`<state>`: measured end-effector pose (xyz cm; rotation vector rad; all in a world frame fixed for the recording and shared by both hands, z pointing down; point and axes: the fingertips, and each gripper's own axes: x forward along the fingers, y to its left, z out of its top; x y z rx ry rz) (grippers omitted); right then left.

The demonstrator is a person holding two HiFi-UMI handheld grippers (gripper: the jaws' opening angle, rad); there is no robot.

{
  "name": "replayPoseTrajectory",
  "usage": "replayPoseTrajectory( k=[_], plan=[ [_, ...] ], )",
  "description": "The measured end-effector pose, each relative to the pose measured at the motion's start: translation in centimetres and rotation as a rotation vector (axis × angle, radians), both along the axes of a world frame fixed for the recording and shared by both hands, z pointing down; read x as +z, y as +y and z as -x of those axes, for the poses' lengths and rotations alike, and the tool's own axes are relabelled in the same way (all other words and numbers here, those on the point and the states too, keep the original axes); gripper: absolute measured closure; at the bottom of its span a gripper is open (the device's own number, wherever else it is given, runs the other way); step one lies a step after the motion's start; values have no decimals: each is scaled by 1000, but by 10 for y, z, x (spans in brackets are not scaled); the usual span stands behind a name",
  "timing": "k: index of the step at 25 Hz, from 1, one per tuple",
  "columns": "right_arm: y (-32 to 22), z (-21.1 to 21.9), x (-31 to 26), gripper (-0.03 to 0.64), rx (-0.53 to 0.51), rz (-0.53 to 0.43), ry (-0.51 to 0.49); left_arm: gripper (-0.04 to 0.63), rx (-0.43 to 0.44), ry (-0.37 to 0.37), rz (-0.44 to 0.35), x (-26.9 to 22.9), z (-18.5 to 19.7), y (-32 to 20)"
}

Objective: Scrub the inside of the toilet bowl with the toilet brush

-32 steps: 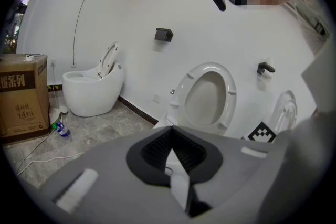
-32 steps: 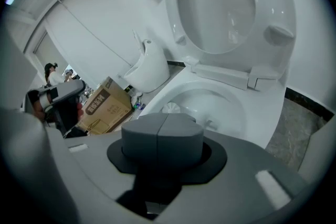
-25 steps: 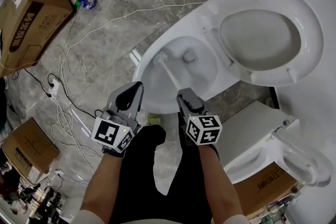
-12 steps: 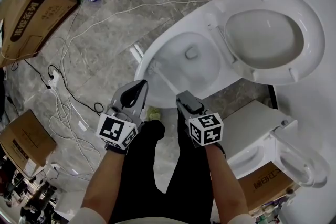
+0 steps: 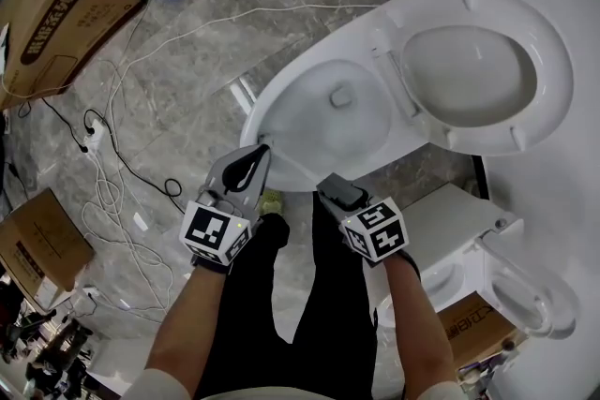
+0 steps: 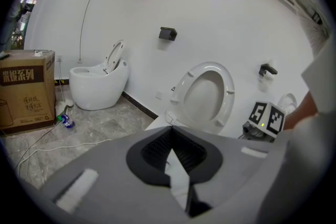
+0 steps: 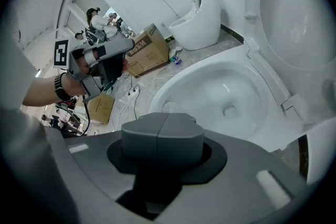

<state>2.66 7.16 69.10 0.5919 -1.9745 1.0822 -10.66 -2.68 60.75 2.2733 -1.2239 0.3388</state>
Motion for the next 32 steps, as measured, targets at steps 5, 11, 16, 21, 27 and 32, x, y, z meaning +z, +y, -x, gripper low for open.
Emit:
replayPoseTrajectory(
  k=[5,11,16,21,27,32],
  plan=[
    [6,-11,-4,456,-83,20,30,589,4,5,13,3,-8,4],
    [4,-30,-7,456,-159,57,82,589,12,8,20,2,-17,6],
    [-3,-47,-9,456,-213,79,139,589,20,12,24,1,-28,5],
    [-11,-65,-13,456,-257,88,211,589,15,21,27,-1,-34,0],
    [-26,-83,-19,456,-327,88,290,589,16,22,34,0,-43,-4],
    [-29,-96,-21,456,-364,93,366,589,24,34,42,1,-54,-4]
  ],
)
